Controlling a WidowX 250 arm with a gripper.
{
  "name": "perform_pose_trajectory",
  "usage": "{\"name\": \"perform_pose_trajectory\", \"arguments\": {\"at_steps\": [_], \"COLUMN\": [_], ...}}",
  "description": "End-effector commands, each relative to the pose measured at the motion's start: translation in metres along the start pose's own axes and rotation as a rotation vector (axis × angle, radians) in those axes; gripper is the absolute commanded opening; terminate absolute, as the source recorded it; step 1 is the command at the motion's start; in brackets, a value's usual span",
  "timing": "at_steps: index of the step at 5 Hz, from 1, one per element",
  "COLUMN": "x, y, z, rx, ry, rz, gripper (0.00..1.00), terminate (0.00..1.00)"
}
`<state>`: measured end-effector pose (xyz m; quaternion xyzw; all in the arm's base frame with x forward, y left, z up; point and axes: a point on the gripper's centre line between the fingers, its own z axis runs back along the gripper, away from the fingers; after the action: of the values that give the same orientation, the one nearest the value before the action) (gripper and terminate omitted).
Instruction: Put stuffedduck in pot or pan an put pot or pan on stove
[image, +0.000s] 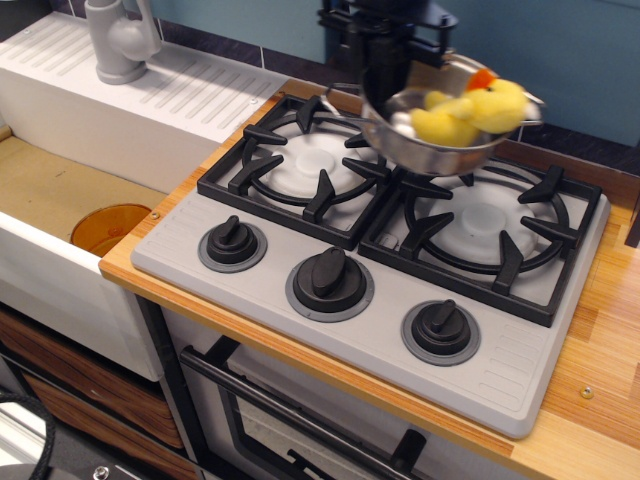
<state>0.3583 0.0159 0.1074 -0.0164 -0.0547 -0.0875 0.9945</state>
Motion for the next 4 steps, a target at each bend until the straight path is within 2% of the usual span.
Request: {"name": "perform_pose_trajectory", "arguments": {"at_steps": [1, 3, 4], "x": [0.008, 0.004, 0.004], "y": [0.045, 0.085, 0.097], "z": [-0.009, -0.025, -0.045], "rx": [-0.002, 0.023, 0.007], "ry": [-0.101, -0.132, -0.157], "rz": [-0.017, -0.03, -0.043], "gripper": [0.0, 0.0, 0.0], "terminate": [0.0, 0.0, 0.0]}}
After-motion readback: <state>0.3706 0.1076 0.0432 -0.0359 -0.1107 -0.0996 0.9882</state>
